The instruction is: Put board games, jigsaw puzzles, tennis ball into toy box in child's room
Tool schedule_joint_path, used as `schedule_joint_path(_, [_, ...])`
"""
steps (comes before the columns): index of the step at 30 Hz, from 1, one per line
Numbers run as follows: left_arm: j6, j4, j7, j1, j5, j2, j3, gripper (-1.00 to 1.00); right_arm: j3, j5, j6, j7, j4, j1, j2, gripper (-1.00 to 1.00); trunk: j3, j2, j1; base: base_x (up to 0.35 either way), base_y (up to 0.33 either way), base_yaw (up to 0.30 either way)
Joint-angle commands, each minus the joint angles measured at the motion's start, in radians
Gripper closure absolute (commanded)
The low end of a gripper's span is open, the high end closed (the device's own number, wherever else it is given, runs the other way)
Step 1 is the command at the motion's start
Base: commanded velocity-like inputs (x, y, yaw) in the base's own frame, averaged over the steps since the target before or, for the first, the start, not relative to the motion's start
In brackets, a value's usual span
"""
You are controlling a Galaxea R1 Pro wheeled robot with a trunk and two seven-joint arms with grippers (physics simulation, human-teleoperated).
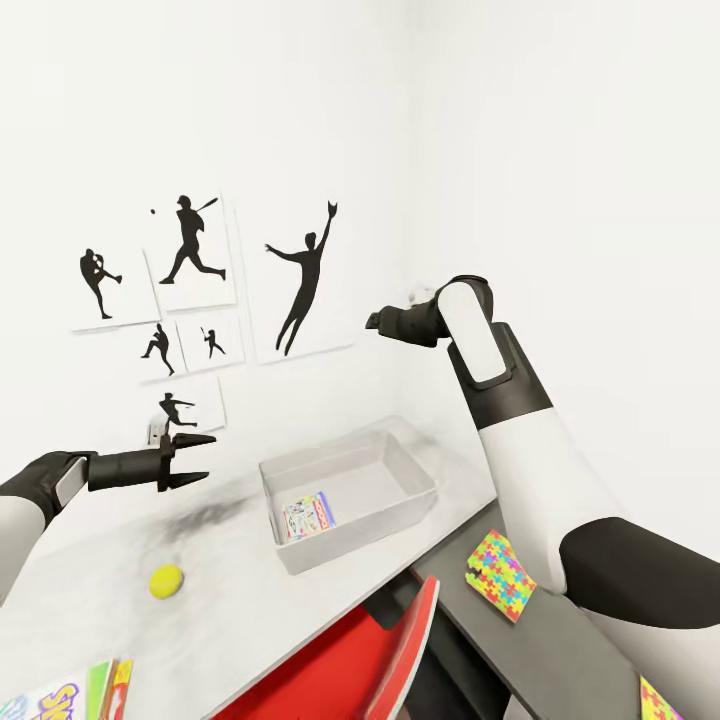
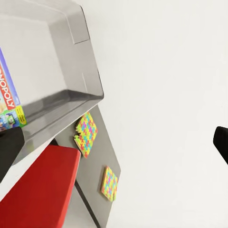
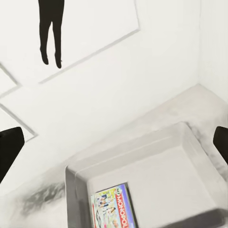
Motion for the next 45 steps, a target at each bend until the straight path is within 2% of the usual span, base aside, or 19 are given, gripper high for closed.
schedule_joint_path(1, [0.009, 0.000, -0.001, 0.000, 0.005, 0.000, -0.002, -1.00, 0.001, -0.009, 0.001, -0.010, 0.000, -0.001, 0.000, -1.00, -0.001, -0.001, 0.000, -0.007, 0.000, 0.000])
schedule_joint_path(7, [0.009, 0.000, -0.001, 0.000, 0.005, 0.001, -0.003, -1.00, 0.002, -0.007, -0.001, -0.011, 0.003, -0.001, 0.000, -1.00, -0.001, -0.001, 0.000, -0.056, 0.009, 0.000])
schedule_joint_path(17, [0.009, 0.000, -0.001, 0.000, 0.005, 0.005, -0.004, -1.00, 0.002, -0.008, -0.003, -0.011, 0.006, -0.001, 0.000, -1.00, -0.001, -0.001, 0.000, -0.280, 0.091, -0.039])
schedule_joint_path(24, [0.007, 0.000, -0.001, 0.003, 0.004, 0.008, -0.004, -1.00, 0.001, -0.009, -0.005, -0.011, 0.008, -0.001, 0.000, -1.00, -0.001, -0.001, 0.000, -0.112, 0.019, -0.249])
schedule_joint_path(33, [0.001, -0.005, -0.001, 0.023, 0.006, 0.027, -0.002, -1.00, 0.001, -0.008, -0.005, -0.011, 0.010, -0.001, 0.000, -1.00, -0.001, -0.001, 0.000, -0.039, 0.007, -0.278])
schedule_joint_path(45, [-0.001, -0.006, -0.001, 0.024, 0.005, 0.030, -0.002, -1.00, 0.001, -0.010, -0.006, -0.011, 0.010, -0.001, 0.000, -1.00, 0.000, -0.001, 0.000, -0.242, 0.130, -0.275])
